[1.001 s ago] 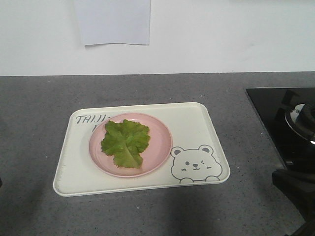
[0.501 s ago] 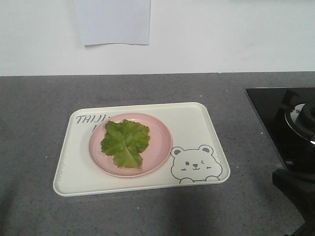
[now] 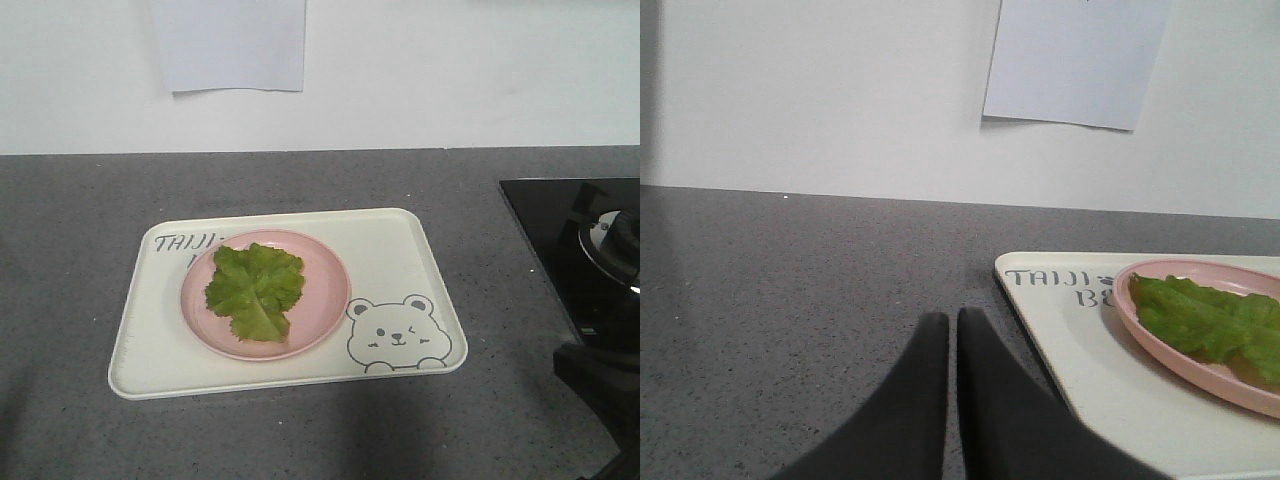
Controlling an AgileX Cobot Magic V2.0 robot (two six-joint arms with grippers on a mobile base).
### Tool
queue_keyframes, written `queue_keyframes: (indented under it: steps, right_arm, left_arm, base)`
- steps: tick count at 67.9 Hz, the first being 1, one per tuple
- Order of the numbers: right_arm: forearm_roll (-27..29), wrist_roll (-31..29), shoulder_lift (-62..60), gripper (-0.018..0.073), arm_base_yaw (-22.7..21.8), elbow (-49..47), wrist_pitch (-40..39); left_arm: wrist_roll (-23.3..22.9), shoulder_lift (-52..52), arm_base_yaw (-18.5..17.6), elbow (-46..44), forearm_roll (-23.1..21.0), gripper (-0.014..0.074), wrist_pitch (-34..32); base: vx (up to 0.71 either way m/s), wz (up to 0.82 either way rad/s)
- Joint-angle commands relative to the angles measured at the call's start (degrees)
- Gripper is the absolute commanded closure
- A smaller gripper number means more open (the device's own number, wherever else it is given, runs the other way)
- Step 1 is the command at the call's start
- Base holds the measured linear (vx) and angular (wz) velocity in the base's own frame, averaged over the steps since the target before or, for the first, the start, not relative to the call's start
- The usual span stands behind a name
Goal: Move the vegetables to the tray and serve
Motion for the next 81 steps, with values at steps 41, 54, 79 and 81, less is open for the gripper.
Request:
queue_keyframes:
  steps: [41, 54, 79, 81]
  right_arm:
    - [1.21, -0.54, 0.18, 0.0565, 0.03, -1.54, -3.14]
    - [0.98, -0.66, -0.04, 0.0565, 0.03, -0.95, -3.38]
    - [-11.31, 10.93, -13.28, 0.0564, -0.02, 10.21, -13.06]
    - [-13.63, 14.57, -15.05, 0.0563, -0.02, 11.76, -14.90]
  left_arm:
    - [-0.56, -0.87, -0.01, 1.27, -0.32, 0.0602, -3.92]
    - [-0.56, -0.87, -0.01, 1.27, -0.32, 0.0602, -3.92]
    - [-0.56, -0.87, -0.01, 1.27, -0.32, 0.0602, -3.92]
    - [-0.56, -0.87, -0.01, 1.27, -0.32, 0.0602, -3.92]
  base:
    - [0.00, 0.00]
    - [0.00, 0.00]
    - [0.00, 0.00]
    - [0.00, 0.00]
